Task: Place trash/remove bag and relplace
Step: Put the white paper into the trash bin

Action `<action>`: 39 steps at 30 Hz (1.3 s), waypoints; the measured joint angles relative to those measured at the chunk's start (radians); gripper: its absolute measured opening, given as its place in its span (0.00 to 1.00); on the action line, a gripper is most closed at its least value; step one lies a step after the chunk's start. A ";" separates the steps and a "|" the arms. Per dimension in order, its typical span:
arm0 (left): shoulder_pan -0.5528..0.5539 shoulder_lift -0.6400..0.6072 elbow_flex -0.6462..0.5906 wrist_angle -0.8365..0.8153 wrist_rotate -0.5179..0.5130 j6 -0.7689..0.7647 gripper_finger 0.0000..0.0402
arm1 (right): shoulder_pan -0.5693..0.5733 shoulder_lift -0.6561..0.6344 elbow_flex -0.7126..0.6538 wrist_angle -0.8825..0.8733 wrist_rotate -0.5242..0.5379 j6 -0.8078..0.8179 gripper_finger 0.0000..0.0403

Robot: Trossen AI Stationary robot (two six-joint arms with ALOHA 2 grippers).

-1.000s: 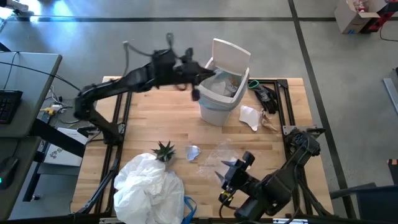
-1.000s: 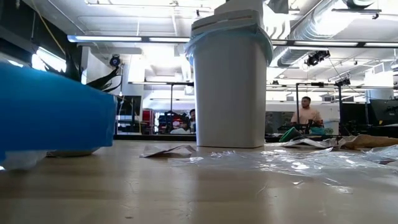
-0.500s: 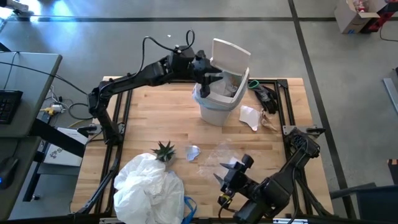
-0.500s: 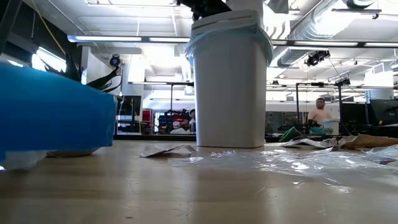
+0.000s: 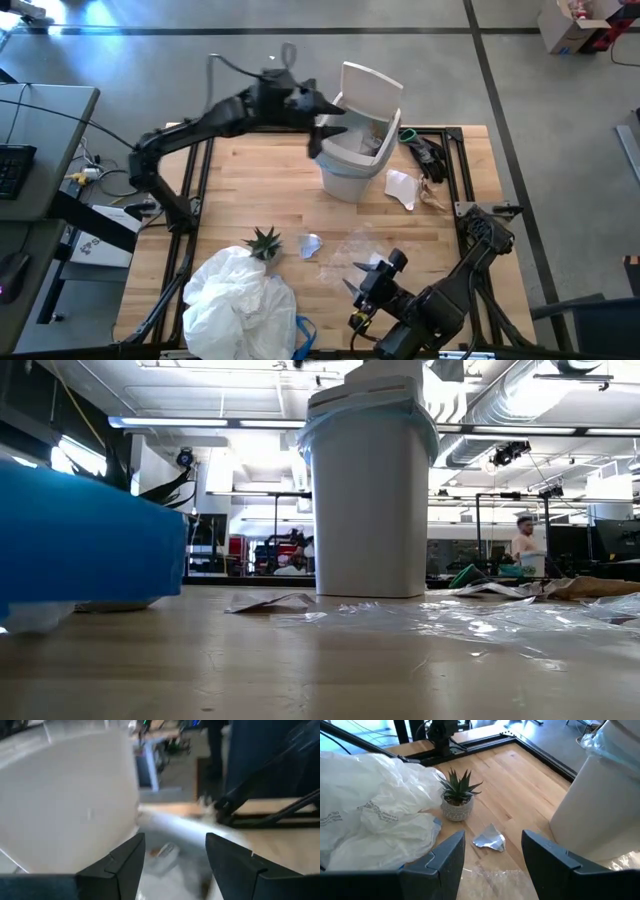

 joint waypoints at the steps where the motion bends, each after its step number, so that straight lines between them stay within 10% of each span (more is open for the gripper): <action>1: -0.006 -0.029 0.001 -0.018 0.015 -0.001 0.48 | -0.004 0.009 0.000 0.000 -0.007 0.005 0.45; 11: -0.146 -0.344 0.002 -0.316 0.004 -0.031 0.45 | -0.133 0.193 0.000 0.040 -0.224 -0.084 0.45; 21: -0.300 -0.535 -0.053 -0.658 -0.214 -0.147 0.40 | -0.276 0.351 0.000 0.243 -0.398 -0.395 0.33; 39: -0.393 -0.959 -0.572 -0.703 -0.324 -0.381 0.34 | -0.482 0.396 0.000 0.266 -0.662 -0.517 0.31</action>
